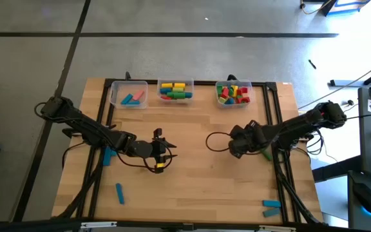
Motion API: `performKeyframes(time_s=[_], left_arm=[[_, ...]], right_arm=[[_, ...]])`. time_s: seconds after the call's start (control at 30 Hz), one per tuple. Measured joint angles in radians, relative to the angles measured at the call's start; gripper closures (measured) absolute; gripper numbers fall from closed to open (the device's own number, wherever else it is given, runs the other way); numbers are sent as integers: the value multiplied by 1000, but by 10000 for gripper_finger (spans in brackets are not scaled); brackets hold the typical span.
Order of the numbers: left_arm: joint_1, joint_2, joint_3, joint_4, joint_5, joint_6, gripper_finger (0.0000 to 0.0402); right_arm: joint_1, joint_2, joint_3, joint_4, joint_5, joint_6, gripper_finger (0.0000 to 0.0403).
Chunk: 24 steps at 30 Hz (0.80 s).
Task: Sort blocks by size
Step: Put the yellow rectangular block into the left transparent bin
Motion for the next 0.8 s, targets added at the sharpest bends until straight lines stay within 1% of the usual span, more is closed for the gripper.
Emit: performKeyframes(time_s=[0.2, 0.4, 0.63, 0.8], left_arm=[[0, 0, 0, 0, 0, 1, 236], [0, 0, 0, 0, 0, 14, 236], [0, 0, 0, 0, 0, 13, 236], [0, 0, 0, 0, 0, 13, 236]], right_arm=[[-56, 0, 0, -86, -27, -2, 107], [-99, 0, 0, -110, -85, -39, 107], [-98, 0, 0, -109, -138, -53, 107], [-98, 1, 0, -121, -138, -27, 107]])
